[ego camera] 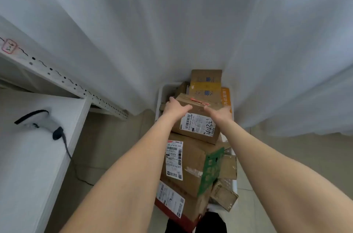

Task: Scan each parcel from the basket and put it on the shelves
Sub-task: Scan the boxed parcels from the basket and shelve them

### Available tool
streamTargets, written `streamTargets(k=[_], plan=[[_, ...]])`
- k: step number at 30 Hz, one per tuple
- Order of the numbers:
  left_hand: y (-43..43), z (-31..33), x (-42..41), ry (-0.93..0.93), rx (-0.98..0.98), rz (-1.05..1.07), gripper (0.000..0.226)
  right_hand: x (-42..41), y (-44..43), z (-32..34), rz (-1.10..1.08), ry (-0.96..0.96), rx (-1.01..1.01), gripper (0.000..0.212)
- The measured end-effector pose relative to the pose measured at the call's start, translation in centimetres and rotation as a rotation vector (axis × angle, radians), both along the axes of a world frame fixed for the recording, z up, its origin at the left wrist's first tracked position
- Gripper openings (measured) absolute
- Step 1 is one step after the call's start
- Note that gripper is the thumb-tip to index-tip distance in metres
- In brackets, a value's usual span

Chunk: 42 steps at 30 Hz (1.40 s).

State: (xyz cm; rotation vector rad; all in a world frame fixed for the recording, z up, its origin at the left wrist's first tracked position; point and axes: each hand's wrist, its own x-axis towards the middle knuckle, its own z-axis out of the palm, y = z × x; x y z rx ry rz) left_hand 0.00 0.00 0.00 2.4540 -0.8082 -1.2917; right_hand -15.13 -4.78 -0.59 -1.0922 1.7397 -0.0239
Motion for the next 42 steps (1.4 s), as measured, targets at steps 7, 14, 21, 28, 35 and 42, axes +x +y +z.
streamTargets(k=[7, 14, 21, 28, 35, 42], plan=[[-0.2, -0.2, 0.3, 0.057, 0.001, 0.102, 0.088, 0.1, -0.6, -1.1, -0.053, 0.090, 0.010, 0.086], [-0.1, 4.9, 1.3, 0.004, -0.117, 0.249, 0.070, 0.3, -1.2, 3.7, -0.187, 0.073, -0.057, 0.079], [1.0, 12.5, 2.1, -0.065, -0.207, 0.335, 0.043, 0.9, -1.3, 11.3, -0.180, -0.033, -0.101, 0.055], [3.5, 19.1, 2.9, -0.042, -0.267, 0.351, 0.068, 2.5, -0.8, 18.8, -0.112, -0.129, -0.113, 0.040], [7.1, 24.6, 3.7, -0.053, -0.437, 0.542, 0.052, 4.5, 1.0, 25.2, -0.039, -0.216, -0.201, 0.019], [10.9, 29.7, 5.0, -0.288, -0.401, 0.379, 0.112, 6.6, 3.9, 30.2, 0.052, -0.303, -0.264, 0.024]])
